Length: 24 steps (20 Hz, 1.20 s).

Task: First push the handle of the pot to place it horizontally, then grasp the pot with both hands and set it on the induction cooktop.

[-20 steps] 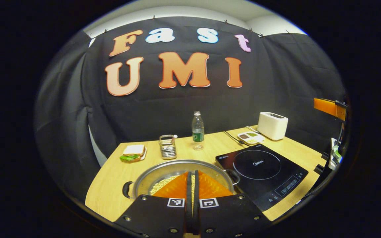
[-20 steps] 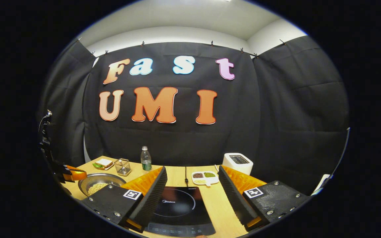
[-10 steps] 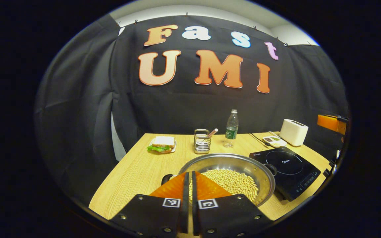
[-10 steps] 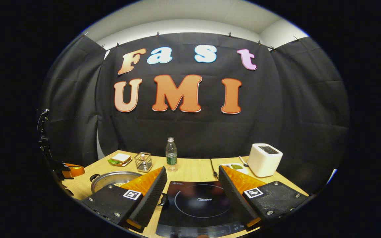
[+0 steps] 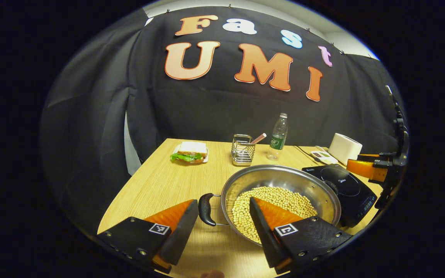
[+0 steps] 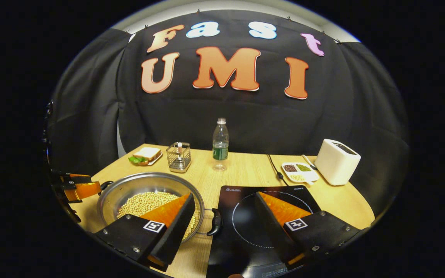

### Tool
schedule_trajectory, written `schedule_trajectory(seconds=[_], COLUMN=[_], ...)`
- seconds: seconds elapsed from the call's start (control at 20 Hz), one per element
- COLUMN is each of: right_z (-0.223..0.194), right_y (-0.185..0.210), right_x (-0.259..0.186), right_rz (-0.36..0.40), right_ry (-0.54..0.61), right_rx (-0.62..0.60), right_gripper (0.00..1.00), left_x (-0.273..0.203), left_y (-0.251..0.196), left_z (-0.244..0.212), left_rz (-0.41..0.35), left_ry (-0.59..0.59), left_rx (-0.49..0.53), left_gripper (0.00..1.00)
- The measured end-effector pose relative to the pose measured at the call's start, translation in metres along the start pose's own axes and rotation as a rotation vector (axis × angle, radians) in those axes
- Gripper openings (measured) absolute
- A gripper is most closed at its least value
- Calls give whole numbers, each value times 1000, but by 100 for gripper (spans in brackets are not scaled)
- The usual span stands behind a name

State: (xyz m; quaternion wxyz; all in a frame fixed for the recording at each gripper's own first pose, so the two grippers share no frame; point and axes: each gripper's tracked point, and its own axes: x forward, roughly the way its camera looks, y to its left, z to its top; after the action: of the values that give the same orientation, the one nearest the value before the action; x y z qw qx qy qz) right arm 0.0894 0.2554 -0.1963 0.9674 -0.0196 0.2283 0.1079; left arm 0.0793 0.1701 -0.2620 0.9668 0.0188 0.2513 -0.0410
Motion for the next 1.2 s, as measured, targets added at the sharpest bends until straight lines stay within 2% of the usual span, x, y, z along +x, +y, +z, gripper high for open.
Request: schedule_trajectory(seconds=[0.15,0.5,0.55,0.6,0.65,0.7,0.75,0.8,0.95,1.2], right_z=[-16,-50,-54,-58,-63,-70,-66,-67,-63,-57], right_y=[7,22,24,26,29,28,29,28,29,20], right_x=[18,46,48,50,50,52,52,52,54,53], right_rz=[-3,2,4,11,20,17,16,17,29,32], right_ry=[57,166,180,196,215,237,220,226,230,199], right_rx=[-1,-28,-21,-14,-6,-5,-7,-13,23,52], right_gripper=[98,98,96,93,84,78,67,66,54,52], left_x=[18,44,46,46,45,48,46,46,37,24], left_y=[19,15,11,10,11,11,11,12,8,-7], left_z=[-14,-43,-46,-44,-42,-44,-44,-44,-46,-30], left_rz=[40,-2,-19,-17,-18,-10,0,15,43,63], left_ry=[60,144,161,150,153,155,164,166,184,162], left_rx=[7,-20,-29,-43,-44,-45,-43,-43,-55,-15], left_gripper=[83,82,83,75,72,65,63,57,53,53])
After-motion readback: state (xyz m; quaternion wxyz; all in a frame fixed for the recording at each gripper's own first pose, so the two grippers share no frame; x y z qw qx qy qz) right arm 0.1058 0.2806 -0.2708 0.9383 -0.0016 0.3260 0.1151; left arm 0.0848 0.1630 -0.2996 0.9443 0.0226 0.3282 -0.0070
